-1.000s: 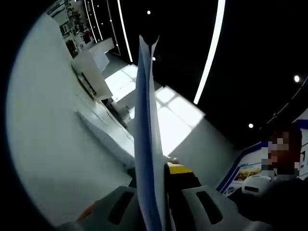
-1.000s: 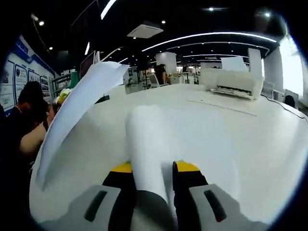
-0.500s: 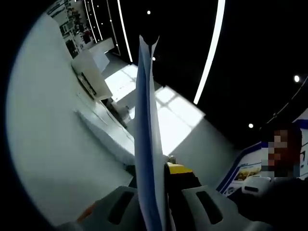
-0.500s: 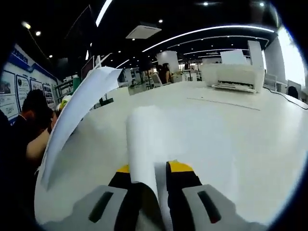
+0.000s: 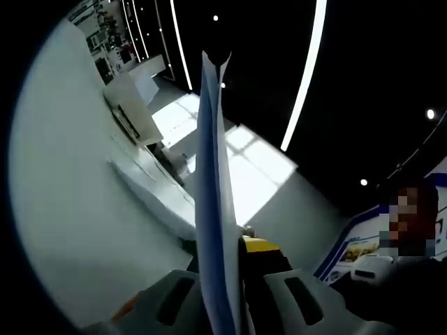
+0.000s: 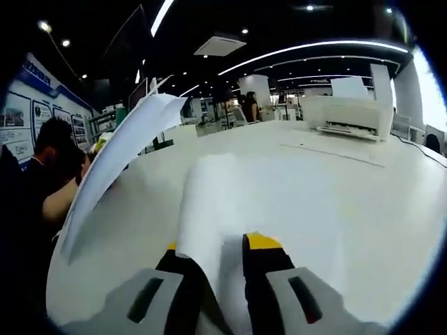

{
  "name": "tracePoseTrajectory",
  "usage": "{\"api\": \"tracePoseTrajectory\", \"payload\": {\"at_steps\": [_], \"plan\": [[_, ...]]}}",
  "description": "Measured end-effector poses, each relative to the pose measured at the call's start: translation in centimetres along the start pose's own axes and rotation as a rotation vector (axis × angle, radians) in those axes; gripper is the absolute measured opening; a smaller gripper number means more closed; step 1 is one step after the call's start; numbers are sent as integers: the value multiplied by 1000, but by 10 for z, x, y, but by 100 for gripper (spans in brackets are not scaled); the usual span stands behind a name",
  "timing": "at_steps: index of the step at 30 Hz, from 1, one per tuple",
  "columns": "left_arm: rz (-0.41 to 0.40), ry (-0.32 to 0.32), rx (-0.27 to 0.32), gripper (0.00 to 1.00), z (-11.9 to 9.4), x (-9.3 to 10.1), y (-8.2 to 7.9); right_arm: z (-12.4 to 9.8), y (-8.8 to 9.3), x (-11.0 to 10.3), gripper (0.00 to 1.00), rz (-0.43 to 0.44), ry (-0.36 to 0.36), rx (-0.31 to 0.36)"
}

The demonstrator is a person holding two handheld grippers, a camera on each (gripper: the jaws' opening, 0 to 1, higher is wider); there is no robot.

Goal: Organize the stack of printing papers by aligning and flattening the scattered papers on the table

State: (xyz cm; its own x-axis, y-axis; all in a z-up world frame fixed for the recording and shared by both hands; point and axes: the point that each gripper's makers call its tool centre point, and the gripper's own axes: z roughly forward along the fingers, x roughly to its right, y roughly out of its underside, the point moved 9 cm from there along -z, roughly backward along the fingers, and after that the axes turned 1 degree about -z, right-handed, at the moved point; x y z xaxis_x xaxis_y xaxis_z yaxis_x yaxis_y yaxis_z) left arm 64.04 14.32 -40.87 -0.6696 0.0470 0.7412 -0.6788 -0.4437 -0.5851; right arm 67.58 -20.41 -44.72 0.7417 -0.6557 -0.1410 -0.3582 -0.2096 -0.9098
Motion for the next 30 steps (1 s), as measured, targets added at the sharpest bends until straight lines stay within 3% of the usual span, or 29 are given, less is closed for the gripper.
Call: {"api": "tracePoseTrajectory", "payload": {"at_steps": [6, 15, 21, 26, 30], "plan": [[-1, 0, 0, 6, -2, -3, -3, 0, 0, 3, 10, 14, 12, 0], [-2, 1, 0, 6, -2, -2, -2, -2, -1, 5, 12, -28, -33, -4], [-3, 0, 1, 6, -1, -1, -1, -3, 0, 3, 16, -11, -50, 3], [-4, 0, 1, 6, 0, -1, 0, -5, -1, 6, 15, 147, -46, 7], [-3, 1, 1, 6, 0, 0, 0, -7, -1, 6, 13, 172, -56, -3]]}}
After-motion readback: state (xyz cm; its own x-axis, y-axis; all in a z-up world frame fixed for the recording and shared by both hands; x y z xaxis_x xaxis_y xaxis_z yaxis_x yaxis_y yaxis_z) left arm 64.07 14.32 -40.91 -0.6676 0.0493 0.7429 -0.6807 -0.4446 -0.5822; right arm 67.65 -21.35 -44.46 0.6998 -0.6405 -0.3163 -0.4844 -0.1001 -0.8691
